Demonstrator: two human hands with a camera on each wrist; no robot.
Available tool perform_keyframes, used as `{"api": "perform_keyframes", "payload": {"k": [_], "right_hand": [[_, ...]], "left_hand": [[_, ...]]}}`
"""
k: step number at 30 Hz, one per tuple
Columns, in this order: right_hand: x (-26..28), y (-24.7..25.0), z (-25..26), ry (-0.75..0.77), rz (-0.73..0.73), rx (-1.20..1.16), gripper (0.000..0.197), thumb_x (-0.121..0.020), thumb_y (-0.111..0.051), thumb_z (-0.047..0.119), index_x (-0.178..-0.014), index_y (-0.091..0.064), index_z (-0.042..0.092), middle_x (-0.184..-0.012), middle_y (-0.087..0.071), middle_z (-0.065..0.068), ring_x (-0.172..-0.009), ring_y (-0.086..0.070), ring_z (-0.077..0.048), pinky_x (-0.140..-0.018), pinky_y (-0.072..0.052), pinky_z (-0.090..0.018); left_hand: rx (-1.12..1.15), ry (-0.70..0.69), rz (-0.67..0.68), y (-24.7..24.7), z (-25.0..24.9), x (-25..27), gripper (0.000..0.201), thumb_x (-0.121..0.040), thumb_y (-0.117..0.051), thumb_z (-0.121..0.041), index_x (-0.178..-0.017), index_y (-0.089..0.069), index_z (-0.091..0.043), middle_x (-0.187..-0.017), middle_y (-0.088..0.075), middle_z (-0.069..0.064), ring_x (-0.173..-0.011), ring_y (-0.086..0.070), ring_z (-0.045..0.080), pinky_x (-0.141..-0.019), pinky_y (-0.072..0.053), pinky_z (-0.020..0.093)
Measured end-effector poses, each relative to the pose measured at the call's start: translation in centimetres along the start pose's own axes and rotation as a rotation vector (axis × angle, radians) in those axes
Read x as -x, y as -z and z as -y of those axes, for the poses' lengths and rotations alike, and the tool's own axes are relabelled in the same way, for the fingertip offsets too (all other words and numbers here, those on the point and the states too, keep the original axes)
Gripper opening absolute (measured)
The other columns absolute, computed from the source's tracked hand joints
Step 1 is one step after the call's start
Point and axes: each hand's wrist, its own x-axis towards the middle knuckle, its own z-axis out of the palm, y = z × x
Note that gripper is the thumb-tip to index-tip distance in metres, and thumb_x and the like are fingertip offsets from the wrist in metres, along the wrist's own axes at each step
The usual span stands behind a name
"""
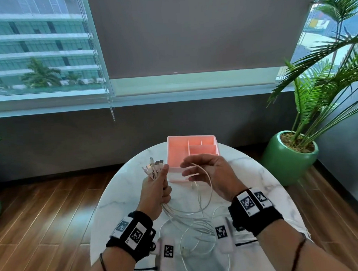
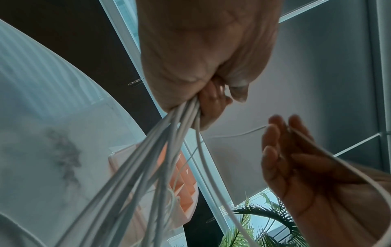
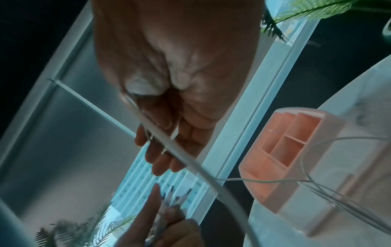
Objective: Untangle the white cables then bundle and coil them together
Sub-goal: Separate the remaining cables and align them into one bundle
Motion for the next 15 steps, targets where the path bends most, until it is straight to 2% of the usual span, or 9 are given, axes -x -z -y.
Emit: {"api": "perform_keyframes", "payload": {"k": [3, 5, 7, 8, 9, 11, 13, 15], "right_hand": [[0.8, -0.9, 0.5, 0.005, 0.109, 0.011, 0.036, -0.094, -0.037, -0.007, -0.108, -0.07, -0.005, -0.108, -0.072, -0.022, -0.095, -0.069, -0.037, -0.088, -0.054, -0.048], [1.1, -1.3, -0.1, -0.001, 0.189, 0.131, 0.029, -0.095, -0.044, -0.005, -0.104, -0.072, -0.005, -0.104, -0.074, -0.019, -0.093, -0.07, -0.035, -0.087, -0.054, -0.047], [1.4, -1.5, -1.3, -0.06, 0.278, 0.277, 0.025, -0.093, -0.049, -0.005, -0.1, -0.073, -0.004, -0.099, -0.076, -0.015, -0.091, -0.072, -0.032, -0.082, -0.056, -0.039], [1.4, -1.5, -2.0, -0.096, 0.298, 0.327, 0.025, -0.091, -0.049, -0.006, -0.096, -0.073, -0.004, -0.097, -0.076, -0.014, -0.089, -0.073, -0.03, -0.08, -0.055, -0.036], [1.2, -1.4, -2.7, -0.132, 0.277, 0.352, 0.025, -0.089, -0.048, -0.008, -0.093, -0.073, -0.003, -0.096, -0.077, -0.014, -0.088, -0.073, -0.03, -0.079, -0.053, -0.036], [0.5, -0.7, -4.0, -0.192, 0.11, 0.306, 0.023, -0.09, -0.045, -0.01, -0.09, -0.066, 0.001, -0.095, -0.075, -0.02, -0.084, -0.072, -0.036, -0.077, -0.051, -0.041], [-0.3, 0.1, -4.8, -0.189, -0.077, 0.276, 0.016, -0.094, -0.046, -0.005, -0.099, -0.057, 0.006, -0.098, -0.071, -0.023, -0.078, -0.071, -0.037, -0.072, -0.052, -0.043], [-1.1, 0.9, -5.6, -0.158, -0.091, 0.411, 0.021, -0.095, -0.056, 0.006, -0.114, -0.053, 0.015, -0.101, -0.064, -0.016, -0.07, -0.069, -0.026, -0.067, -0.055, -0.035]], "left_hand": [[-0.044, 0.074, 0.009, 0.1, -0.4, -0.2, 0.044, -0.088, -0.066, -0.054, -0.08, -0.055, -0.012, -0.057, -0.027, -0.003, -0.044, -0.019, 0.009, -0.04, -0.014, 0.019], [-0.064, 0.097, 0.063, 0.3, -0.6, -0.3, 0.045, -0.088, -0.065, -0.055, -0.08, -0.06, -0.011, -0.058, -0.041, -0.001, -0.044, -0.024, 0.008, -0.037, -0.016, 0.018], [-0.071, 0.086, 0.113, 0.4, -0.9, -0.3, 0.034, -0.09, -0.069, -0.04, -0.084, -0.062, -0.008, -0.068, -0.058, 0.005, -0.042, -0.031, 0.008, -0.034, -0.021, 0.017], [-0.076, 0.075, 0.127, 0.4, -1.0, -0.3, 0.026, -0.091, -0.069, -0.03, -0.086, -0.062, -0.005, -0.073, -0.06, 0.008, -0.04, -0.032, 0.007, -0.033, -0.022, 0.017], [-0.083, 0.067, 0.136, 0.3, -1.1, -0.2, 0.019, -0.092, -0.068, -0.021, -0.087, -0.062, -0.003, -0.075, -0.06, 0.01, -0.04, -0.031, 0.007, -0.033, -0.022, 0.017], [-0.086, 0.075, 0.15, 0.3, -1.1, 0.1, 0.013, -0.094, -0.066, -0.014, -0.089, -0.064, -0.001, -0.071, -0.058, 0.009, -0.04, -0.03, 0.007, -0.033, -0.022, 0.017], [-0.074, 0.087, 0.167, 0.0, -1.1, 0.4, 0.015, -0.094, -0.066, -0.015, -0.09, -0.068, -0.001, -0.064, -0.055, 0.006, -0.044, -0.035, 0.009, -0.034, -0.021, 0.016], [-0.059, 0.08, 0.187, -0.1, -1.4, 0.7, 0.017, -0.094, -0.065, -0.017, -0.092, -0.068, 0.0, -0.059, -0.05, 0.003, -0.044, -0.038, 0.008, -0.033, -0.021, 0.015]]}}
